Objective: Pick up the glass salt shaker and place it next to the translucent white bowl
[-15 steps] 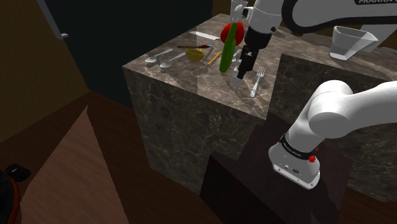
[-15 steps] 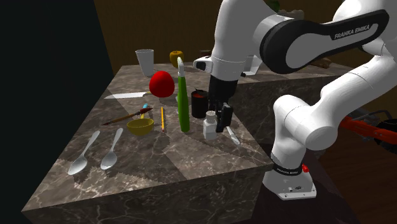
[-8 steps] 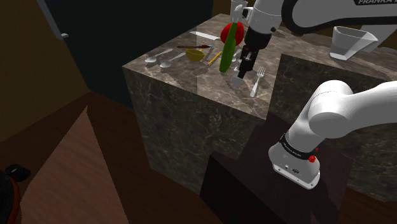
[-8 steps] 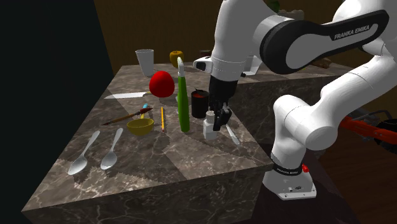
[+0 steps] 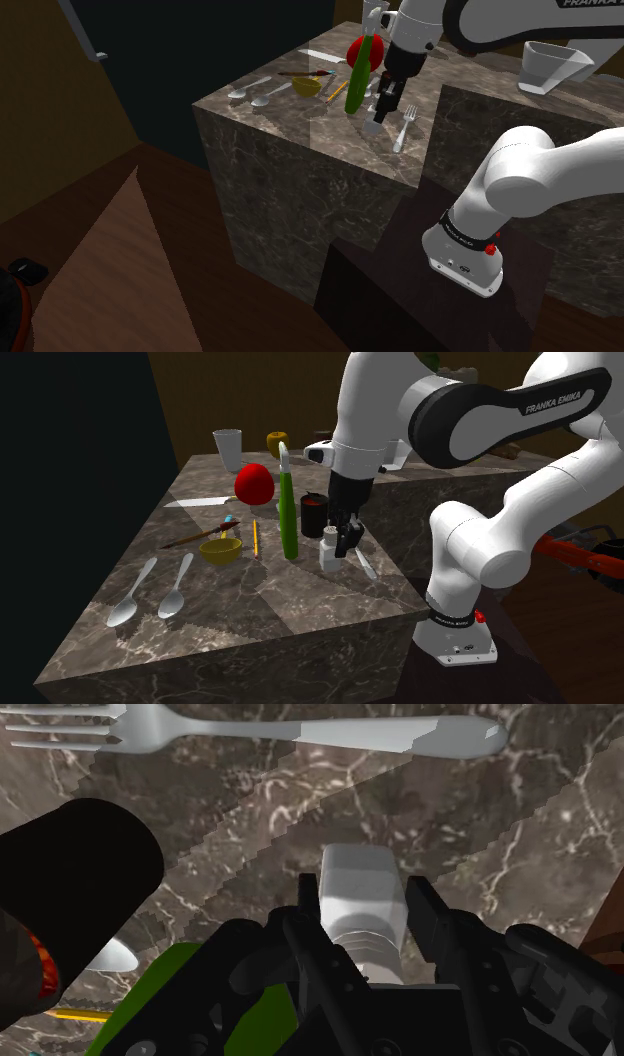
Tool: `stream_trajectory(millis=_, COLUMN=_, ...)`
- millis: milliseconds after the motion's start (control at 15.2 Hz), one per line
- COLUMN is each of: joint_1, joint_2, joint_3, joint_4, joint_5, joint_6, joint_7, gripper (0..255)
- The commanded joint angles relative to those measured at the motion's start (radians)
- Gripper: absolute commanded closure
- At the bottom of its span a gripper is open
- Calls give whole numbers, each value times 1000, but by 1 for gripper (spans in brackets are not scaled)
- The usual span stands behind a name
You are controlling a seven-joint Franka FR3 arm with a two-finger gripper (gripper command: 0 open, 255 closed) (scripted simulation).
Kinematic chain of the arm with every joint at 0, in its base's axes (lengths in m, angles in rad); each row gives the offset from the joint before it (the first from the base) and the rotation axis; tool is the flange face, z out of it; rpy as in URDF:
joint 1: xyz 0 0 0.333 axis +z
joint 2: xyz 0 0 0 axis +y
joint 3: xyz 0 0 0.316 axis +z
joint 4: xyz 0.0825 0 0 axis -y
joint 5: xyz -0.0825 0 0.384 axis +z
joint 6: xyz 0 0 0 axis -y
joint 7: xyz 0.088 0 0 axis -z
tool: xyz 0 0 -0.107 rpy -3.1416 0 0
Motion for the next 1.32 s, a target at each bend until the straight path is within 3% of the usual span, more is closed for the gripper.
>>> stream_trajectory(millis=0, joint_1=-1, joint_2=1, joint_3=-1, joint_4=13, joint_5=-1, joint_6=-13, joint_7=-1, gripper=255)
stream_trajectory(millis=1254, joint_1=-13, joint_2=54, joint_3=-15, joint_4=298, joint_5=-14, joint_6=-244, joint_7=-18, gripper=255)
